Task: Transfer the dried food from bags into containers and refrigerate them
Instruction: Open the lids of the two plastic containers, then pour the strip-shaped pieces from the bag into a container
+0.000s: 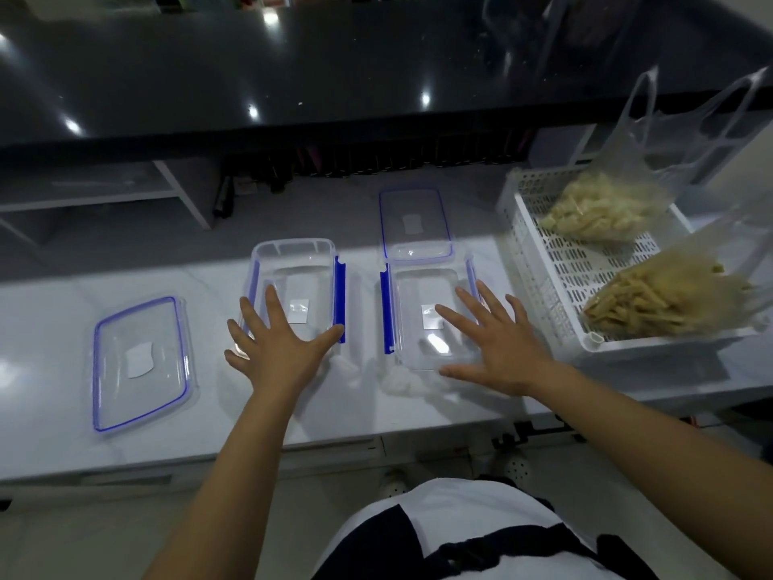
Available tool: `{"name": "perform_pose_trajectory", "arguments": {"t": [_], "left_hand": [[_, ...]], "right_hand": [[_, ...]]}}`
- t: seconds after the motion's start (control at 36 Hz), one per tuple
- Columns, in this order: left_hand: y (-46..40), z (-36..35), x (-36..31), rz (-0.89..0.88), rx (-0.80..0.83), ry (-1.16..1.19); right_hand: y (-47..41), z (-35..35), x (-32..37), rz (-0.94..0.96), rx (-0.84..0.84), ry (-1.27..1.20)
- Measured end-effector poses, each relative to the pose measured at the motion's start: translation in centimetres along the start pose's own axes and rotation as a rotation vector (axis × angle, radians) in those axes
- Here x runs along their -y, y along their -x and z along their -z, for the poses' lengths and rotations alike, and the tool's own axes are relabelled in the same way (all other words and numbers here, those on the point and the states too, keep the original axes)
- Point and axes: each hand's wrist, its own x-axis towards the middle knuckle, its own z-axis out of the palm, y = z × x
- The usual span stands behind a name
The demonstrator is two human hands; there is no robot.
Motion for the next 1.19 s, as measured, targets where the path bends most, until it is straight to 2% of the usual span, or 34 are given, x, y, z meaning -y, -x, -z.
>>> {"name": "perform_pose_trajectory", "arguments": {"t": [0.17, 0.36, 0.58, 0.72, 0.81, 0.86, 0.94, 1.03, 1.19], "left_hand": [[1.5, 0.2, -0.8, -0.090, -0.015, -0.031], [4.6, -0.2, -5.0, -0.366, -0.011, 0.053], [9.0, -1.3, -14.0, -0.681, 0.248, 0.251], [12.3, -1.5, -20.4, -0.784, 0.441, 0.356], [13.8, -1.3, -24.2, -0.855, 0.491, 0.419], [14.0, -0.9, -26.6, -0.934, 0.501, 0.434], [13.5, 0.2, -30.7, -1.062, 0.514, 0.387], [12.8, 1.8, -35.4, -1.156, 0.527, 0.275], [12.8, 4.3, -44.2, -1.338, 0.631, -0.099]], "right_hand": [[0.3, 0.9, 0.0, 0.011, 0.009, -0.025], [3.5, 3.8, 0.2, -0.119, -0.109, -0.247], [12.1, 9.2, -3.3, -0.270, -0.471, -0.479], [17.0, 11.5, -8.1, -0.404, -0.766, -0.611], [19.1, 12.2, -11.1, -0.458, -0.960, -0.626], [19.9, 12.3, -12.9, -0.509, -1.012, -0.676], [20.1, 12.2, -15.3, -0.574, -0.962, -0.825], [19.4, 12.2, -17.2, -0.576, -0.807, -0.985], [17.4, 12.6, -19.2, -0.335, -0.631, -1.156]]}}
